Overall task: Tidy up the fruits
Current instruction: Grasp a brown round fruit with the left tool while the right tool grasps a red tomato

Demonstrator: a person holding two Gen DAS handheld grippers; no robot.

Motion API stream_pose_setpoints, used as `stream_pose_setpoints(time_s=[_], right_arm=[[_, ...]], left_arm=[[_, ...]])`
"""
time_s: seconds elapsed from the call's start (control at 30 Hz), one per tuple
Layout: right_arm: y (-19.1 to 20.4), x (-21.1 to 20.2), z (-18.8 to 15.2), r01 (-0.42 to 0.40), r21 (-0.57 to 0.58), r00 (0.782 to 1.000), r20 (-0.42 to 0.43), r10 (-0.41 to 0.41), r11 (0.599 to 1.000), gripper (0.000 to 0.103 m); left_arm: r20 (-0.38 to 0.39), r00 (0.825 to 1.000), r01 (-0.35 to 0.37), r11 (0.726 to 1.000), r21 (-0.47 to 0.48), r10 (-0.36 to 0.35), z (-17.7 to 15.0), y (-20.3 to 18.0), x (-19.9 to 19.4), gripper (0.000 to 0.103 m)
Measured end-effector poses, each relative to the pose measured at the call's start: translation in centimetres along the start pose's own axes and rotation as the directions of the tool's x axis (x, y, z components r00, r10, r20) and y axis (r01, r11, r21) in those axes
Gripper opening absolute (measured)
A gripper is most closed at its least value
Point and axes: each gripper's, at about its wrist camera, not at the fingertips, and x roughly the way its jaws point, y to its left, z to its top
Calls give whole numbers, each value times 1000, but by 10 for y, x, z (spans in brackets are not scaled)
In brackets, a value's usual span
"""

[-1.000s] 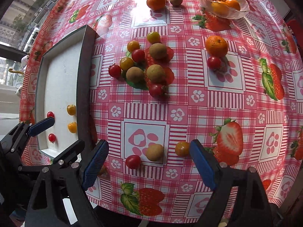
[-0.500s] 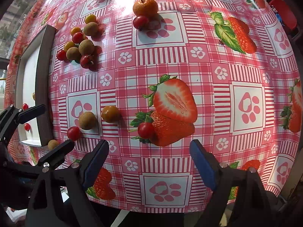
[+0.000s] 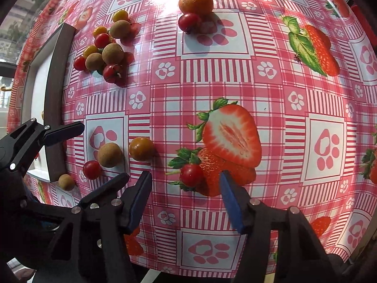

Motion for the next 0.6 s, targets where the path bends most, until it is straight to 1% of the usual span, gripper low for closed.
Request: stream_pose_setpoints(time_s=[0.03, 0.1, 0.17, 0.2, 0.27, 0.33, 0.4, 0.43, 0.5, 0.6], right_arm=[[7, 0, 2, 3, 1, 1000, 0, -3, 1000, 59], [7, 0, 3, 7, 1, 1000, -1, -7, 1000, 56], [11, 0, 3, 21, -5, 1000, -3, -21, 1000, 44], [12, 0, 3, 26, -10, 1000, -3, -26, 1000, 41], [17, 0, 1, 34, -17, 999, -4, -34, 999, 29], [22, 3, -1, 41, -15, 999, -2, -41, 999, 21], [24, 4, -5, 31, 2, 1000, 2, -31, 1000, 21], [23, 4, -5, 23, 13, 1000, 2, -23, 1000, 21], [20, 4, -7, -1, 39, 1000, 2, 1, 999, 21], [16, 0, -9, -21, 62, 1000, 9, 20, 998, 21]], left_arm=[[-2, 1000, -10, 1000, 5, 10, 0, -1, 1, 63], [-1, 1000, -23, 1000, 10, 23, 0, -3, 1, 63], [0, 1000, -29, 1000, 2, 29, 1, -4, 1, 63], [2, 1000, -29, 1000, -3, 29, 0, -3, 1, 61], [7, 999, -35, 999, -13, 35, -1, -5, 0, 52], [12, 999, -35, 999, -18, 36, -2, -4, 0, 42], [15, 999, -32, 999, -29, 33, 0, 1, -4, 27], [15, 1000, -18, 999, -42, 19, -6, 11, -8, 26], [14, 1000, 26, 996, -91, -25, -6, 23, -9, 26], [20, 998, 58, 985, -160, -56, -10, 40, -14, 26]])
